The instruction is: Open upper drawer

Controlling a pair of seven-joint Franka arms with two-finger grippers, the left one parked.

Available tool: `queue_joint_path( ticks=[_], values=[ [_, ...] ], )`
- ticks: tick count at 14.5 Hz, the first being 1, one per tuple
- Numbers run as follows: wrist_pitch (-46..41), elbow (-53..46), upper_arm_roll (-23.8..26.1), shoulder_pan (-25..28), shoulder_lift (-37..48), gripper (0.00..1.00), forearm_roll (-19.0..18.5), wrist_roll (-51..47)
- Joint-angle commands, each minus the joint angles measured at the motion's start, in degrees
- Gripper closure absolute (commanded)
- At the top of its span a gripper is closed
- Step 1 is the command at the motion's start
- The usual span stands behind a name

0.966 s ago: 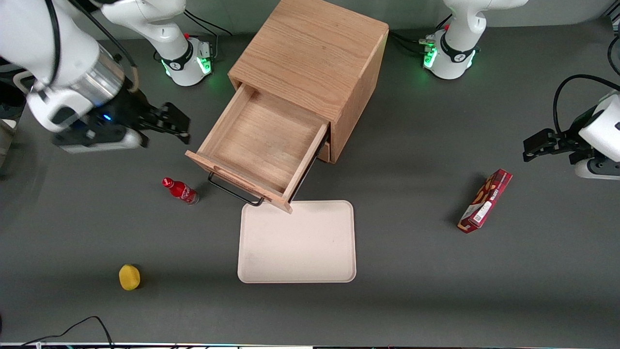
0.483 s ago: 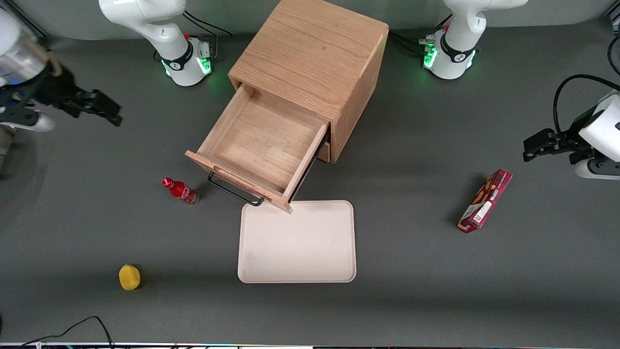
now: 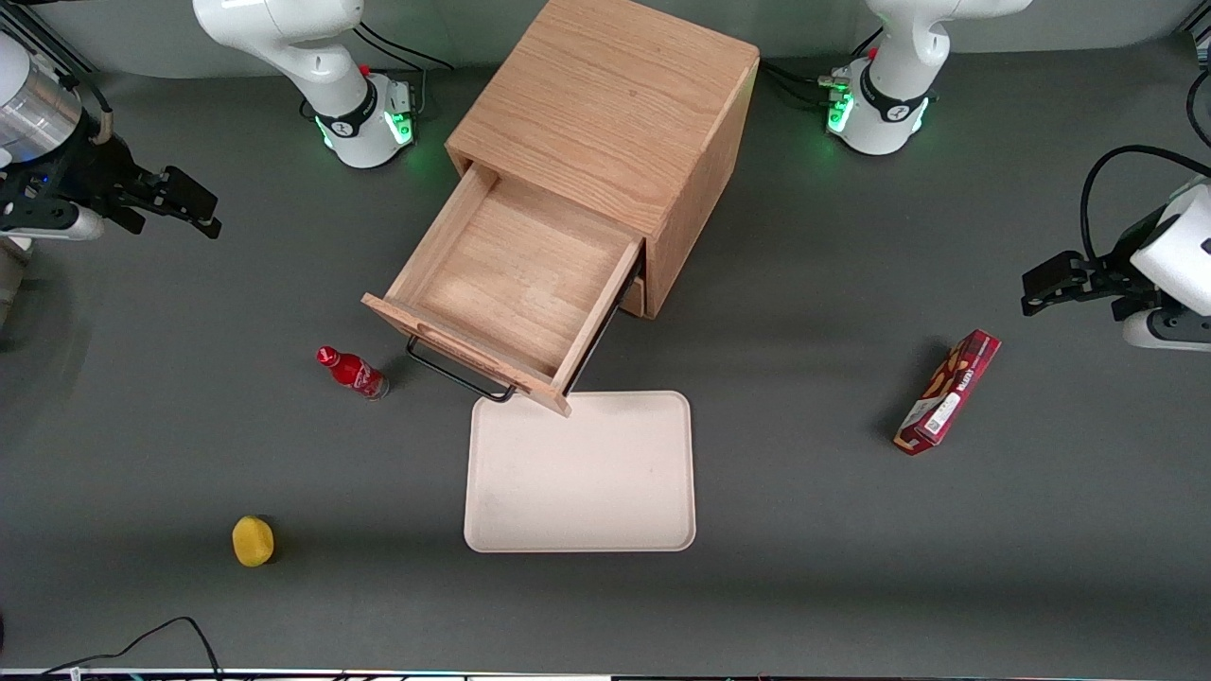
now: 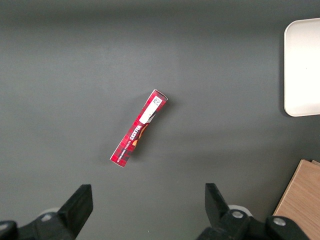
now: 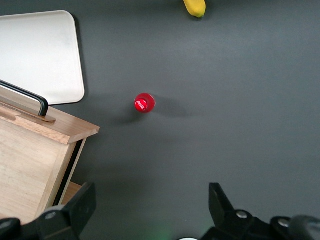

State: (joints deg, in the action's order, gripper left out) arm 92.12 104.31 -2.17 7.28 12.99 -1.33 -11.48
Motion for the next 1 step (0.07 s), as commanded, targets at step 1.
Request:
queue_joint_path(
  ticks=[1],
  values=[
    [0.9, 0.3, -2.3, 0.2, 1.2, 0.00, 0.7, 1.6]
  ],
)
